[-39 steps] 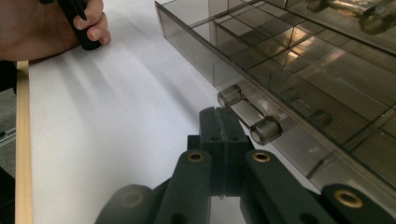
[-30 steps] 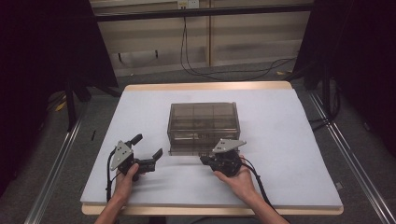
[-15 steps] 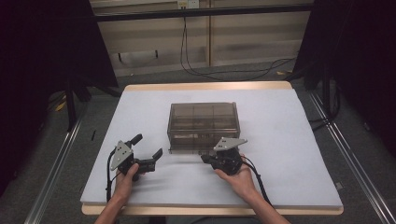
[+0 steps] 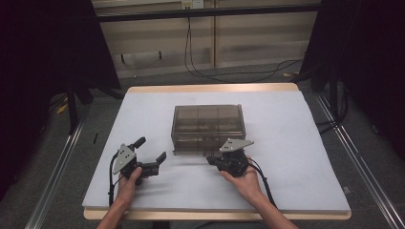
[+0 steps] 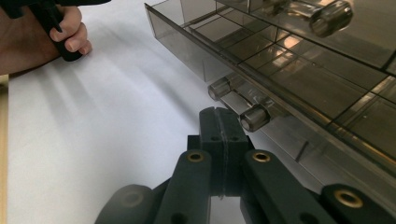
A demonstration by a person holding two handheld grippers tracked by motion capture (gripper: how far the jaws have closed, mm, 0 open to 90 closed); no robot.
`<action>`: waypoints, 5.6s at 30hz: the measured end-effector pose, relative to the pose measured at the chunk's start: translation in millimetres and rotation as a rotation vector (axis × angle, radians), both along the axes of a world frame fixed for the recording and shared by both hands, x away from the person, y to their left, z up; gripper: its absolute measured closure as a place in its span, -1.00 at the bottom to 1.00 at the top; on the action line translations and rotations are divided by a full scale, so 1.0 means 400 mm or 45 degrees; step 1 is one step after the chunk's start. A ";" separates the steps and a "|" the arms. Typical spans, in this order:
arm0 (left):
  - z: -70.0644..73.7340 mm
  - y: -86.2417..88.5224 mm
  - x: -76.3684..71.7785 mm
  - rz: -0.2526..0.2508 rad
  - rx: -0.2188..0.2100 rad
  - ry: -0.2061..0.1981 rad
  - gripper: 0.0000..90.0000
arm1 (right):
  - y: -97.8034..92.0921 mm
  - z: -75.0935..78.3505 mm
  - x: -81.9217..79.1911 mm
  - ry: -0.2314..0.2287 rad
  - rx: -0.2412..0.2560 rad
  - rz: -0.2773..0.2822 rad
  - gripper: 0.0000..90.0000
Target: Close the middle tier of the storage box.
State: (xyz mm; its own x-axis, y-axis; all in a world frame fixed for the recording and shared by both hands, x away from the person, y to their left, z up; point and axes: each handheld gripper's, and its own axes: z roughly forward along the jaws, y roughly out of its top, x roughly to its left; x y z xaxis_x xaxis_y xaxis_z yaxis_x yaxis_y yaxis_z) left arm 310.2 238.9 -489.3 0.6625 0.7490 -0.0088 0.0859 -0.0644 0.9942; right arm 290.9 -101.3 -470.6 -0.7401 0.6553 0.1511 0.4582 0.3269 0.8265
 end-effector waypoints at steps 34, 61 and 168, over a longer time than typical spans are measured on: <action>0.000 0.000 0.000 0.001 -0.001 0.000 -0.97 | -0.004 0.007 0.030 -0.018 -0.003 -0.037 1.00; 0.000 0.000 0.000 0.001 -0.001 0.000 -0.97 | 0.003 0.004 0.047 -0.022 0.007 -0.043 1.00; 0.000 0.000 0.000 0.003 0.003 -0.001 -0.97 | -0.318 0.061 -0.102 0.003 0.080 -0.341 -0.76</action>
State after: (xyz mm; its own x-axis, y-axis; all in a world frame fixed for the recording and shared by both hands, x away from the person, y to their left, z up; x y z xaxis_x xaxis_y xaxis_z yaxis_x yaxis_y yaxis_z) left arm 310.1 239.0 -489.2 0.6607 0.7506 -0.0066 0.0854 -0.0665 0.9941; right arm 250.1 -228.6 -446.1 -0.5410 0.8171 0.1992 0.5235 0.1419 0.8401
